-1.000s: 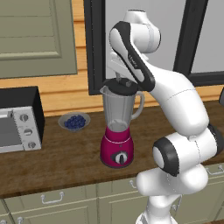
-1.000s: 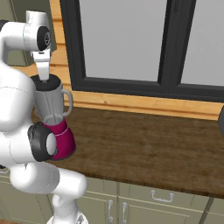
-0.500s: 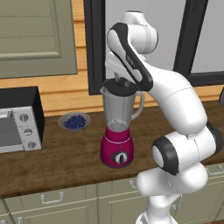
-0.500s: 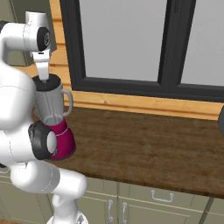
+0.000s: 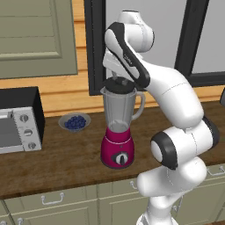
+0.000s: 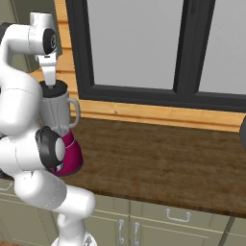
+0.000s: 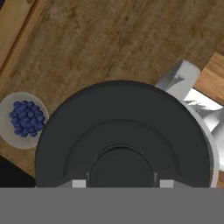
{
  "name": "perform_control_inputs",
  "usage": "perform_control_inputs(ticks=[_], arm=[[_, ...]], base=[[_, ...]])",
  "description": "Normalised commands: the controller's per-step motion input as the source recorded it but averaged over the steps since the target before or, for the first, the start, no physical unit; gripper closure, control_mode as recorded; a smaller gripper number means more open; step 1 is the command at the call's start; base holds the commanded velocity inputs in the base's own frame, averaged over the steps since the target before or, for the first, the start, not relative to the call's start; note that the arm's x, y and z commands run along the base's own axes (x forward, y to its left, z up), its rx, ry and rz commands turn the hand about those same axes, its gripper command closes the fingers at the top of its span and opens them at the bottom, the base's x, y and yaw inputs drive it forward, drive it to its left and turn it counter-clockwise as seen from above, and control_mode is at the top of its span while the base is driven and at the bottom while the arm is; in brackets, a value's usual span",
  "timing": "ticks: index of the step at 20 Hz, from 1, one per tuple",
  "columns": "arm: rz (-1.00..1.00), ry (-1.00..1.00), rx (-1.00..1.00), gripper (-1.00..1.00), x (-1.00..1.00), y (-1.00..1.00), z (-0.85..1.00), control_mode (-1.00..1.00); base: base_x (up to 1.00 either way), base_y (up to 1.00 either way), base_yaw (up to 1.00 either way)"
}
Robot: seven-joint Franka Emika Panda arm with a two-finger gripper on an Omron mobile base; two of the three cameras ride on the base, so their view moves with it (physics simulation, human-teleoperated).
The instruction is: Close the lid blender by securely placing the lid on top.
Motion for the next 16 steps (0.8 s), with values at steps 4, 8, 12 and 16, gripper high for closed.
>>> perform_control_inputs(ticks=[4, 8, 12, 16], arm=[[0.02, 0.00, 0.00, 1.00, 0.05, 0.00, -0.06, -1.00], [0.04, 0.00, -0.03, 1.00, 0.00, 0.00, -0.20, -1.00], [0.05, 0.00, -0.03, 1.00, -0.01, 0.00, -0.16, -1.00], [0.03, 0.00, -0.01, 1.00, -0.14, 0.00, -0.07, -1.00]], base=[[0.00, 0.00, 0.00], [0.00, 0.00, 0.00], [0.00, 0.00, 0.00], [0.00, 0.00, 0.00]])
